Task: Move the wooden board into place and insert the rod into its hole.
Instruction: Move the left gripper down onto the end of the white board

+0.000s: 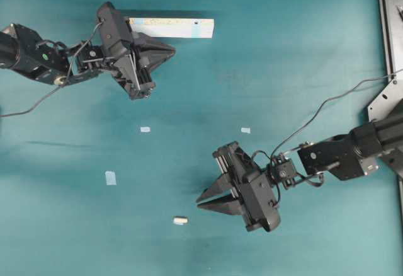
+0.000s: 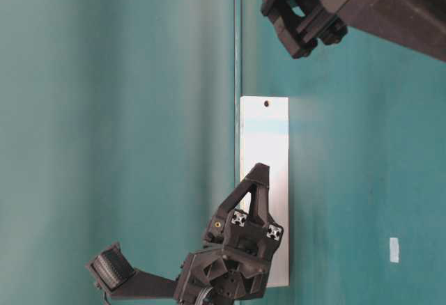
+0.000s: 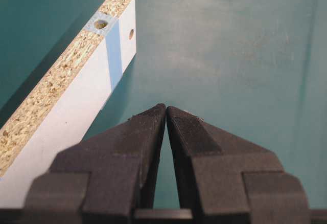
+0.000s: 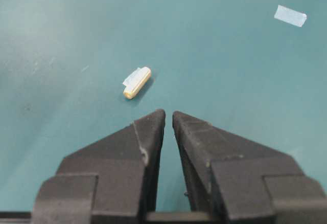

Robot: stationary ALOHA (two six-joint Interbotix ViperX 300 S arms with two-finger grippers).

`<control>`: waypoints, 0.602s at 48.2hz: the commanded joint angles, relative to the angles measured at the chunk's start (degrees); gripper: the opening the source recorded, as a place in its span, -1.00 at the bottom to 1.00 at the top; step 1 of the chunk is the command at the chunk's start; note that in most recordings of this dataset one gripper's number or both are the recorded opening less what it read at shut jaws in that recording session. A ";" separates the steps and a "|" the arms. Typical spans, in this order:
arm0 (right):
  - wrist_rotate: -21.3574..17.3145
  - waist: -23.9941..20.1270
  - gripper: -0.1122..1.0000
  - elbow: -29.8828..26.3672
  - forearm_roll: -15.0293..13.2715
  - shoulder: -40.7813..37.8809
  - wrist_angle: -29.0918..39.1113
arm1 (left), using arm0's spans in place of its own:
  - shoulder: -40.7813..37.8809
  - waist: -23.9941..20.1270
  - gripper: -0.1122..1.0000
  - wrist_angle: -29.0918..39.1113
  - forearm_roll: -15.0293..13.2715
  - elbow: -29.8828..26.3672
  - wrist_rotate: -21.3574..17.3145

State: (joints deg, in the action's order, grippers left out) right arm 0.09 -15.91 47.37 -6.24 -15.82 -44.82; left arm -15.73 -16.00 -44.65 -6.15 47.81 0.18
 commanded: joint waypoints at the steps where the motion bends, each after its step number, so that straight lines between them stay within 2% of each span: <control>1: -0.26 -0.62 -0.36 -0.62 -0.26 1.93 -0.18 | 1.67 -0.26 -0.52 2.55 1.76 -1.93 0.09; 3: -0.35 -0.62 -0.39 -0.70 -0.18 2.55 1.05 | 1.93 -0.53 -0.57 4.83 1.76 -2.37 0.09; 7: -0.35 -0.62 -0.70 -1.32 -0.26 4.13 5.10 | 2.99 -1.14 -0.80 10.20 1.85 -3.43 -0.09; 10: -0.44 -0.70 -0.80 -1.76 -0.26 5.71 8.79 | 3.96 -1.41 -0.79 13.62 2.02 -4.13 -0.70; 16: -1.58 -0.79 -0.80 -2.11 -0.18 9.49 14.33 | 6.15 -1.67 -0.78 19.51 2.11 -5.36 -1.85; 19: -2.20 -0.88 -0.77 -1.93 -0.18 11.07 16.17 | 7.56 -1.67 -0.57 21.71 2.11 -5.71 -2.90; 22: -2.81 -0.88 -0.61 -1.67 -0.26 12.48 17.58 | 9.23 -1.76 -0.29 23.47 2.11 -5.71 -4.66; 26: -3.60 -0.79 -0.26 -1.23 -0.26 13.80 19.34 | 11.34 -1.67 0.12 25.22 2.11 -5.36 -7.38; 29: -4.13 -0.88 0.07 -1.05 -0.26 14.50 20.30 | 13.01 -2.02 0.41 26.72 2.11 -5.19 -9.49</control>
State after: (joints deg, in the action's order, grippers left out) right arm -3.69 -16.61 46.58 -6.33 -3.52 -25.40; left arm -6.24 -17.58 -19.16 -4.13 43.15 -7.56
